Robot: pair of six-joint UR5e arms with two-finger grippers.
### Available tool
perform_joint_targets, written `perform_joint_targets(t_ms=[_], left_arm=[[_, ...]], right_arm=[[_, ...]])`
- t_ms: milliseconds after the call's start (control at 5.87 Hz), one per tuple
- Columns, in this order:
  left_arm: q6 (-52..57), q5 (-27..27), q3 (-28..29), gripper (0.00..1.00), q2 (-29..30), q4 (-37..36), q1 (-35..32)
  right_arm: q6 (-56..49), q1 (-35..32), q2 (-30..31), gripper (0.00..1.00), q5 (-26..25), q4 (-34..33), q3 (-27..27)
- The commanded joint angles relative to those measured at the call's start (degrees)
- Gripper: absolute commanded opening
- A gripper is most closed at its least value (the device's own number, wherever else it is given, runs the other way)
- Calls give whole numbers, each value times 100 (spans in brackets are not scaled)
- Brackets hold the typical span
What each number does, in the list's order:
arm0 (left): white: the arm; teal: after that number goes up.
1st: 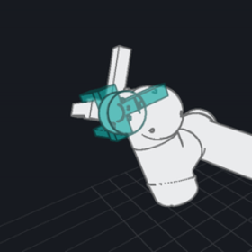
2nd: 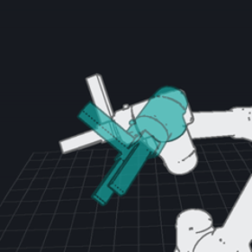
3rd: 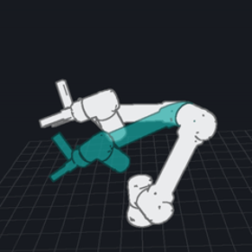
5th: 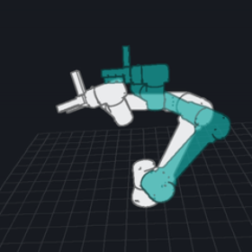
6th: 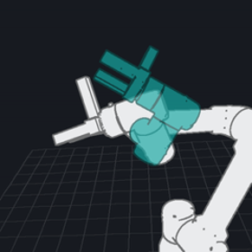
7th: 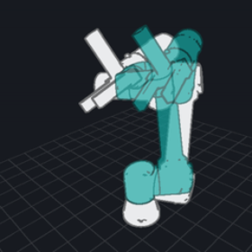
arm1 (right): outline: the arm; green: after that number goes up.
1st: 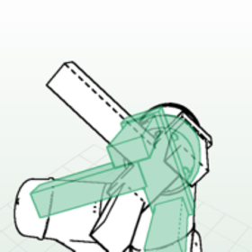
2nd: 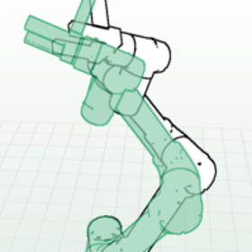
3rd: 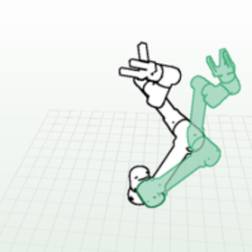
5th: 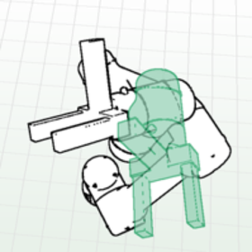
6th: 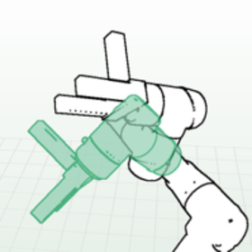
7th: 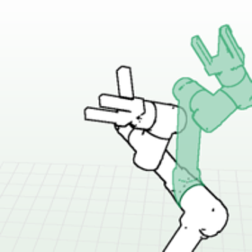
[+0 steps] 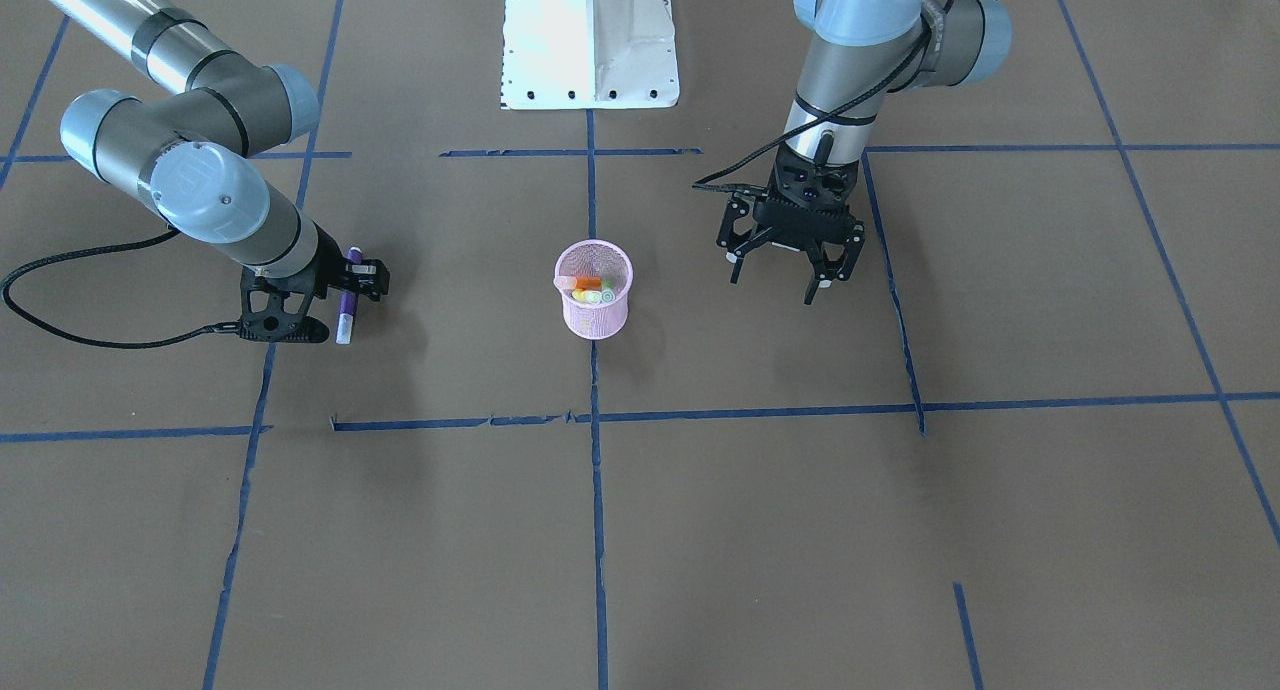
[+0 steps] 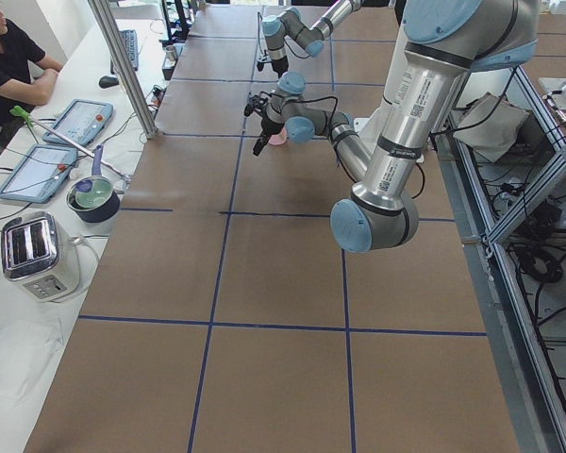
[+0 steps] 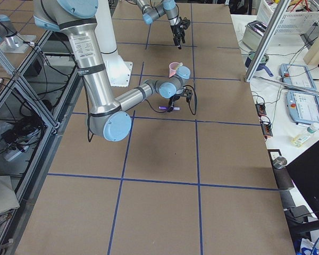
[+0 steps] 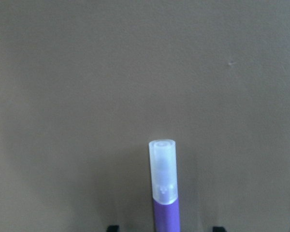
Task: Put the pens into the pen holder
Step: 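Lower the right gripper onto the purple marker and grasp it, then lift the purple marker and carry it over the cup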
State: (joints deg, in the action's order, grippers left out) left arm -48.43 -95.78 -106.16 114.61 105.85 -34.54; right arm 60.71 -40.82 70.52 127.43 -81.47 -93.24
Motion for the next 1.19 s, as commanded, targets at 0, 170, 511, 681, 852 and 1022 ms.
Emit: perform_joint_targets(t_ms=[0,170,511,681,852,1022], left_arm=[[-26,7,-1,89,0,14,0],[-35,7,-1,89,0,23,0],[-52,7,-79,89,-44,23,0],[-53,7,-123,90,-44,23,0],[-53,7,-246,90,-53,23,-9],[-26,-2,-421,90,-227,23,0]], right_arm=[[3,-40,-3,41,-8,-1,17],[3,-23,-12,27,-121,-1,34],[55,-66,-125,0,-139,-88,-1],[73,-311,-527,0,-166,-515,-332],[273,-191,-653,0,-984,-911,-1240],[762,445,-689,0,-2419,-932,-1945]])
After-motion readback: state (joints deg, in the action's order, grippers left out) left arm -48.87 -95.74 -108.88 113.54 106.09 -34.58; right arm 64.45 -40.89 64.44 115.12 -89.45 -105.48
